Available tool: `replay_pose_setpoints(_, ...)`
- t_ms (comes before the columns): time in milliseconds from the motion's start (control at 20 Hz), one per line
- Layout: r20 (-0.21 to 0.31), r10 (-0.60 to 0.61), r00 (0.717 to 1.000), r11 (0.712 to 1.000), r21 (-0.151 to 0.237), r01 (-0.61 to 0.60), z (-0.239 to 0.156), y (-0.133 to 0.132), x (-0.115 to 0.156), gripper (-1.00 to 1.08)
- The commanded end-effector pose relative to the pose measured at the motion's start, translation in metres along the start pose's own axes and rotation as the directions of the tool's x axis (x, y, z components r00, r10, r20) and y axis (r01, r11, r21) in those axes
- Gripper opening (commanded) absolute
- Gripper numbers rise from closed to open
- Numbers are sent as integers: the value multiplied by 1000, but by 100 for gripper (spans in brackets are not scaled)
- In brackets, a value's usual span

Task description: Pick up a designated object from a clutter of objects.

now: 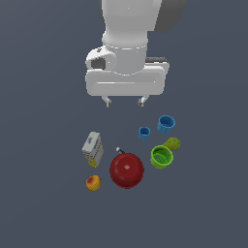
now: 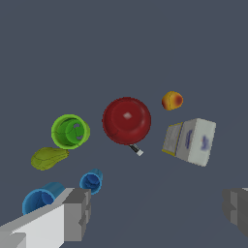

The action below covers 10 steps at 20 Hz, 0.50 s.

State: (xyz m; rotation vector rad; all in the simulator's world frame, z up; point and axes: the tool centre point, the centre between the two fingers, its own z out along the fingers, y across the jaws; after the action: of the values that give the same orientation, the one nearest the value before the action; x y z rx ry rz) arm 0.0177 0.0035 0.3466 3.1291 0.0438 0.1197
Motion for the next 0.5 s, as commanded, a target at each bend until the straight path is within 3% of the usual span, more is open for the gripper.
replay_pose_setpoints(0, 0, 0, 1000, 1000, 0, 0, 0, 0, 0, 100)
replay_pose_setpoints(450, 26, 71, 997, 997, 7, -71, 14, 26, -2, 100)
